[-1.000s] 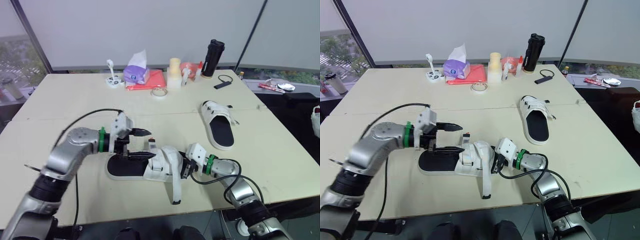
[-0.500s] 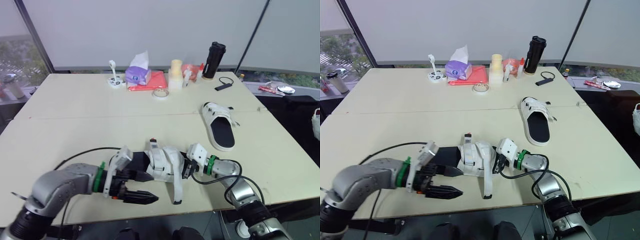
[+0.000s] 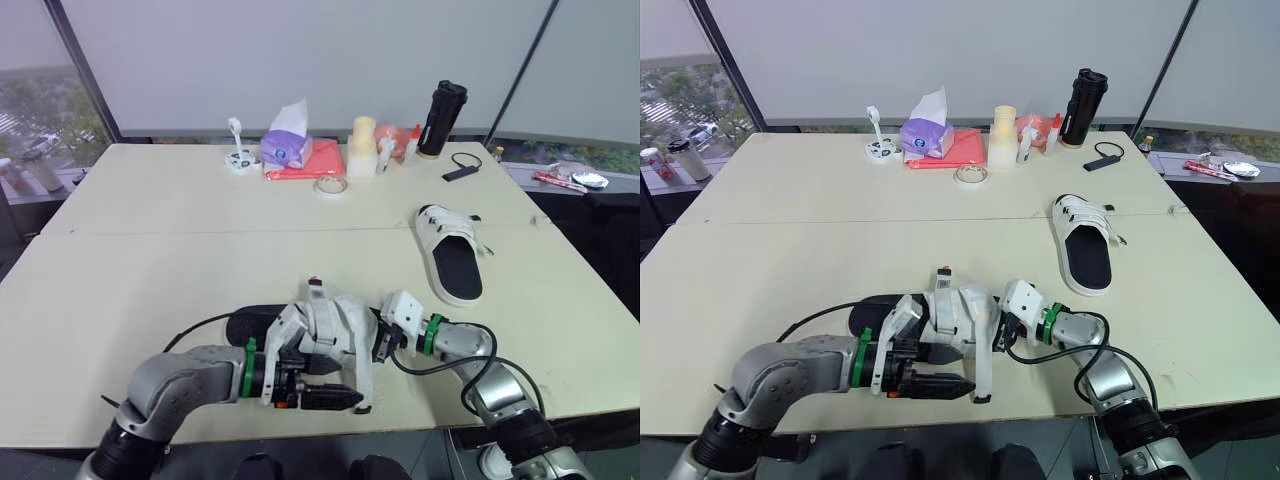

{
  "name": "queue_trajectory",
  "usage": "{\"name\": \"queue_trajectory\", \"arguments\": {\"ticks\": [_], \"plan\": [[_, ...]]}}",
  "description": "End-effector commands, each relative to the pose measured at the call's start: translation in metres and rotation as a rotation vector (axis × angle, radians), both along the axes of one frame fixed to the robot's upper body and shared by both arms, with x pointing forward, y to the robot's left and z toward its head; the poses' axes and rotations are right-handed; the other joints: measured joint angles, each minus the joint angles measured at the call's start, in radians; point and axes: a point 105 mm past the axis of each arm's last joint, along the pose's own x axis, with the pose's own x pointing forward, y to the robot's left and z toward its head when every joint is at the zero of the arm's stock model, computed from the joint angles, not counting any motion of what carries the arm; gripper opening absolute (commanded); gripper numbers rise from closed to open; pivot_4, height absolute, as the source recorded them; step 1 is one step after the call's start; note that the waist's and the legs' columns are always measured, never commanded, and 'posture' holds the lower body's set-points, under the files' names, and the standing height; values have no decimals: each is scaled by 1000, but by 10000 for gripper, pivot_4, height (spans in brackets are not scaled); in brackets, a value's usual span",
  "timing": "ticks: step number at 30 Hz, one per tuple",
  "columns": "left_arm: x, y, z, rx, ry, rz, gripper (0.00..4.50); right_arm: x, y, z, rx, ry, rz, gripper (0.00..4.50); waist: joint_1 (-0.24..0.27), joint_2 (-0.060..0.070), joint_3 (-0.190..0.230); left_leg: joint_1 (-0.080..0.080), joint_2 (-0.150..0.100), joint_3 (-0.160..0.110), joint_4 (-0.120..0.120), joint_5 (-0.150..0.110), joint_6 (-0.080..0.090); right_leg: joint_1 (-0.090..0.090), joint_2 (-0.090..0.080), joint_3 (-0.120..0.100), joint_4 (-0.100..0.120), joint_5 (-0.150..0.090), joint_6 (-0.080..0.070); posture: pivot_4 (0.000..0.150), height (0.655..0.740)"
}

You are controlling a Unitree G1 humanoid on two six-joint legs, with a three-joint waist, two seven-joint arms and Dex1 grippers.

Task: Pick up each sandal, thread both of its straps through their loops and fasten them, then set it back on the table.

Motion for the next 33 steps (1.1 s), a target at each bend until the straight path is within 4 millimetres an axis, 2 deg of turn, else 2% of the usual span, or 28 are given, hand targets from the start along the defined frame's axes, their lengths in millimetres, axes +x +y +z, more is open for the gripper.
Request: {"name": "queue_trajectory", "arguments": {"ticks": [1,5,8,15,21,27,30,33], "plan": [[1,-12,5,-37,-21,-26,43963,-14,-13,-42,-74,169,-41,0,-1,0,0,0,0,0,0,0,0,0,0,0,0,0,0,1500,7400],[-1,-18,3,-48,-6,-53,43963,-14,-14,-42,-75,166,-47,0,-1,1,0,0,0,0,-1,0,0,0,0,0,0,0,0,1500,7400],[-2,-21,2,-50,-5,-57,36075,-13,-14,-41,-74,162,-53,0,-1,1,0,0,0,0,0,0,0,0,0,0,0,0,0,1500,7400],[0,-21,0,-27,-25,-49,771,-11,-12,-41,-63,156,-61,0,0,1,0,0,0,-1,0,0,0,0,0,0,0,0,0,1500,7400],[2,-21,-1,-26,-7,-22,276,-12,-11,-42,-62,161,-60,0,-1,1,-1,0,0,-2,1,0,0,1,0,0,0,0,0,1500,7400],[0,0,30,-126,48,-68,276,-9,-11,-43,-65,157,-62,0,-4,1,-1,0,0,-3,0,0,0,0,0,0,0,0,0,1500,7400],[19,13,57,-162,-14,-81,276,-8,-10,-44,-66,157,-61,0,-3,1,-1,0,0,-3,0,0,0,0,1,-1,0,0,0,1500,7400],[42,19,67,-128,-96,-72,276,-6,-8,-45,-66,158,-54,0,-4,1,-1,0,0,-4,3,0,0,2,2,-1,0,0,0,1500,7400]]}}
